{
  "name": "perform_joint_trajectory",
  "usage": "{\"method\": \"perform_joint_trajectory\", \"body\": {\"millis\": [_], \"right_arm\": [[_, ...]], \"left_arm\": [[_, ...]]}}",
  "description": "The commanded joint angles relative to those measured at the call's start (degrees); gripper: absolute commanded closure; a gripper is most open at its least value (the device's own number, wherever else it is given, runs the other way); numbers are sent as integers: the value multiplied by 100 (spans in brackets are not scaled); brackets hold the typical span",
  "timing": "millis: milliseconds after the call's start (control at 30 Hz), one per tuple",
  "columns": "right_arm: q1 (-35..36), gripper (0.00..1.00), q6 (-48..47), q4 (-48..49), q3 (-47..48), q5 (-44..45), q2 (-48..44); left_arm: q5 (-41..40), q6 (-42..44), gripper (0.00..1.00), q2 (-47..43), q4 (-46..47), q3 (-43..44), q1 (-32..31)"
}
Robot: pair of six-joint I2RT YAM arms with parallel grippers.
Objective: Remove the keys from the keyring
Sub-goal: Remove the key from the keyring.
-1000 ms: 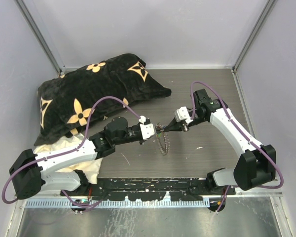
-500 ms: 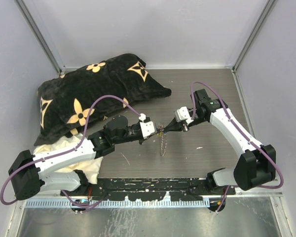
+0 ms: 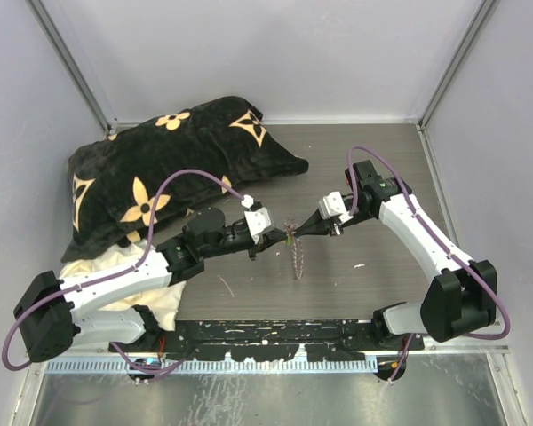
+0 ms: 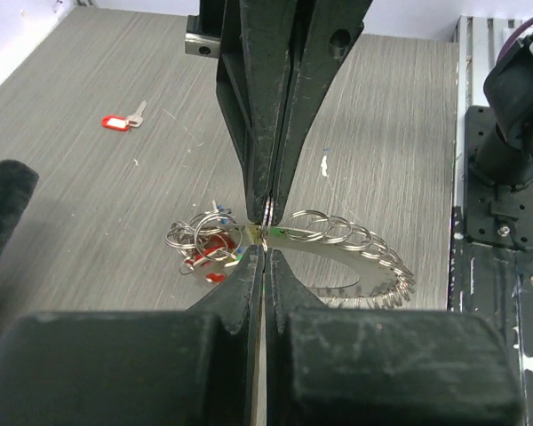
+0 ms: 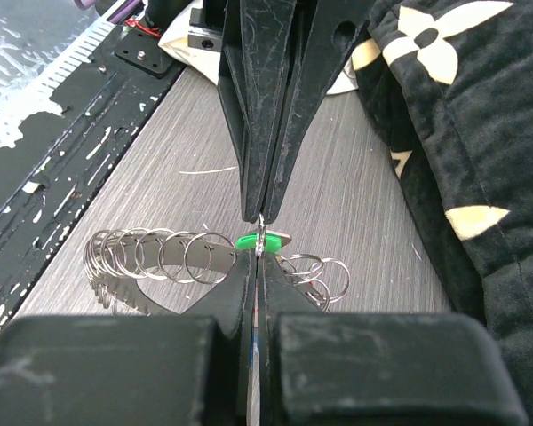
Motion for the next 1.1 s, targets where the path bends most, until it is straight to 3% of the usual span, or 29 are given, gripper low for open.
{"method": "perform_joint_trajectory", "body": {"millis": [0, 300, 400, 567, 767, 1067], "right_arm": [[-18, 99, -128, -230, 48, -611, -239], [-18, 99, -68, -154, -32, -662, -234], [-16, 99, -19, -101, -48, -666, -234], [-20, 99, 11, -71, -82, -670, -218], [-20, 99, -49, -72, -158, -712, -202], [-8, 99, -58, -60, -172, -732, -150]], "left_arm": [[-296, -767, 100, 135, 731, -224, 124], [-568, -1315, 98, 354, 1696, -614, 133], [-470, -1213, 77, 213, 2202, -889, 133], [-359, -728, 65, -262, 2280, -1137, 133], [-183, -199, 64, -513, 2205, -1083, 133], [254, -150, 63, -95, 2444, -801, 133]]}}
